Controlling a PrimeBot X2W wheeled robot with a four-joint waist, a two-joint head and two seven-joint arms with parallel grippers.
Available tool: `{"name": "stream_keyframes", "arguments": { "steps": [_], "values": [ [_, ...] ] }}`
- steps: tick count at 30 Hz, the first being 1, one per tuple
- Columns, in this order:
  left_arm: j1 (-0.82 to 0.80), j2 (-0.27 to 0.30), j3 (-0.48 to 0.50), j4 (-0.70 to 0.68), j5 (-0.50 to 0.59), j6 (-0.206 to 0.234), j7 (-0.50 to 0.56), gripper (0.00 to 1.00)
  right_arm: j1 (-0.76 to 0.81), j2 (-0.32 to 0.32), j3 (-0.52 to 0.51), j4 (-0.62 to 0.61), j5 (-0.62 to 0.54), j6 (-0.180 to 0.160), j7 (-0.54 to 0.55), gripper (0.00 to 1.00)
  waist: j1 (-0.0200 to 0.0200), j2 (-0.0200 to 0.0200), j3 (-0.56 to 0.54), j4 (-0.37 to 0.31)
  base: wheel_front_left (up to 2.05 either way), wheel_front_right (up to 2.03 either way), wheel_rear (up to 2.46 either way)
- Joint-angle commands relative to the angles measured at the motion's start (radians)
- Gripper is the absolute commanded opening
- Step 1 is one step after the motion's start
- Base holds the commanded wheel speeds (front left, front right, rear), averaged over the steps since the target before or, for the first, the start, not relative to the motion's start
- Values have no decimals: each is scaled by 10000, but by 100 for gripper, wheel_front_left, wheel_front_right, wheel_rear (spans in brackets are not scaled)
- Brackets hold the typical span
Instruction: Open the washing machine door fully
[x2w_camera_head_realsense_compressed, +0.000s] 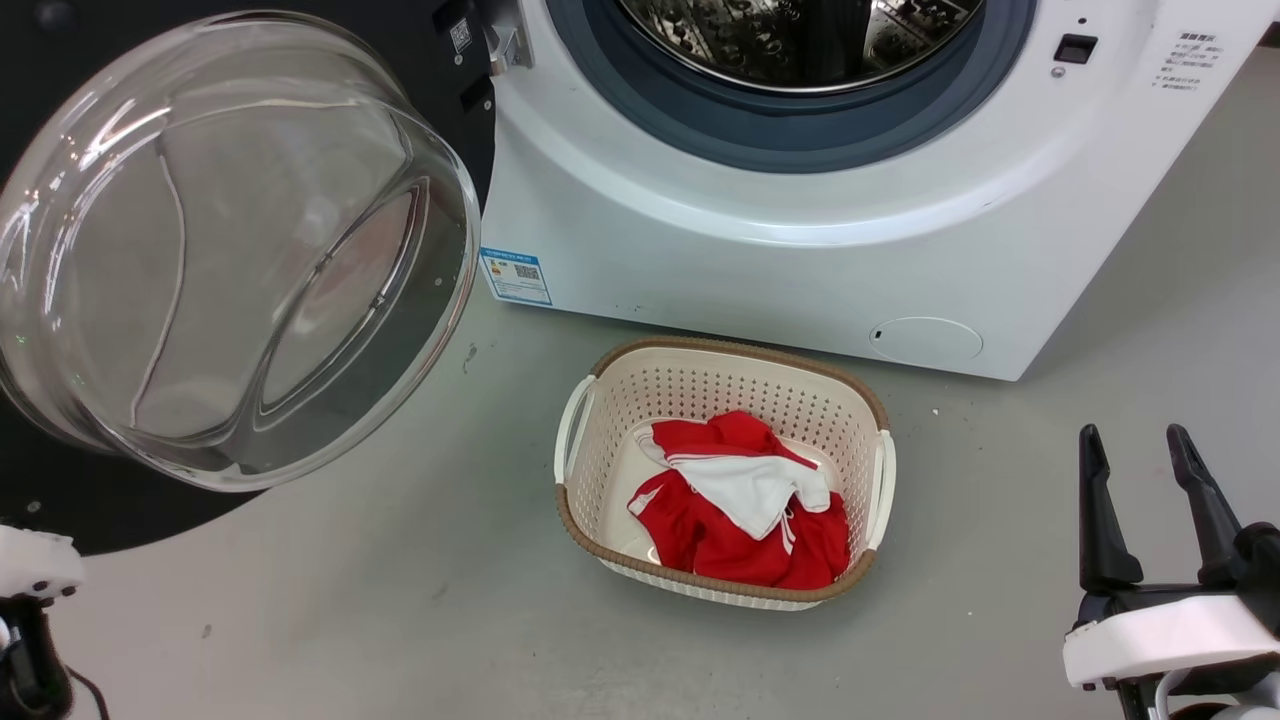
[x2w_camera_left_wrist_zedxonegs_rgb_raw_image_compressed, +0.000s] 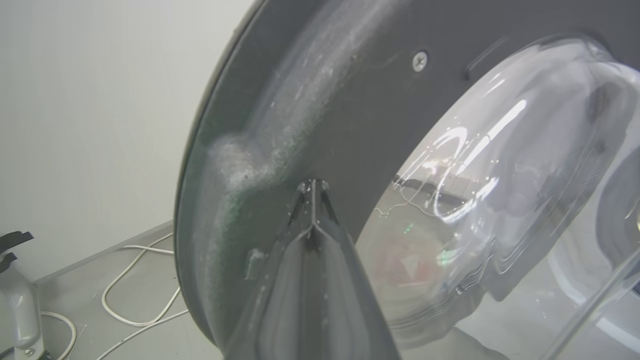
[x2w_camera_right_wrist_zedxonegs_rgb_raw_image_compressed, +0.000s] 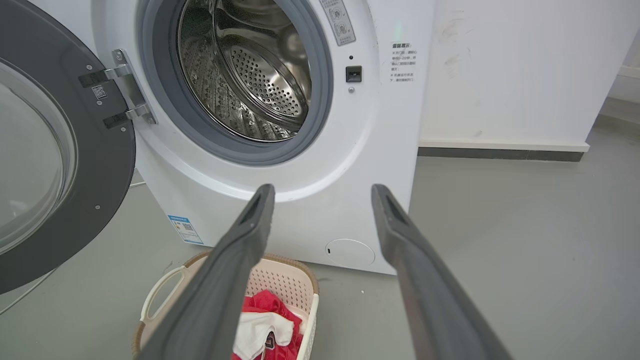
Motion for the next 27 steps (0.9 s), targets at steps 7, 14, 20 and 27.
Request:
{"name": "stream_keyframes", "arguments": {
  "steps": [7,14,20,27],
  "values": [
    [1000,-752,-178,-1243,1151,-51,-57,0,2,15,107,226,107,-7,-197,100,-1,0,-458,-136,0,0,0],
    [2008,-1505,-1179,-2482,2129,-12,-52,0,171,15,264,436,114,-7,-280,100,-1,0,-938,-466,0,0,0],
    [1910,-1965,-2541,-2849,2757,-268,23,0,200,14,372,456,0,-7,-260,100,-1,0,-1157,-933,0,0,0],
    [920,-2209,-3547,-2307,3065,-735,93,0,197,15,437,363,-170,-7,-225,100,-1,0,-1268,-1634,0,0,0]
  ]
}}
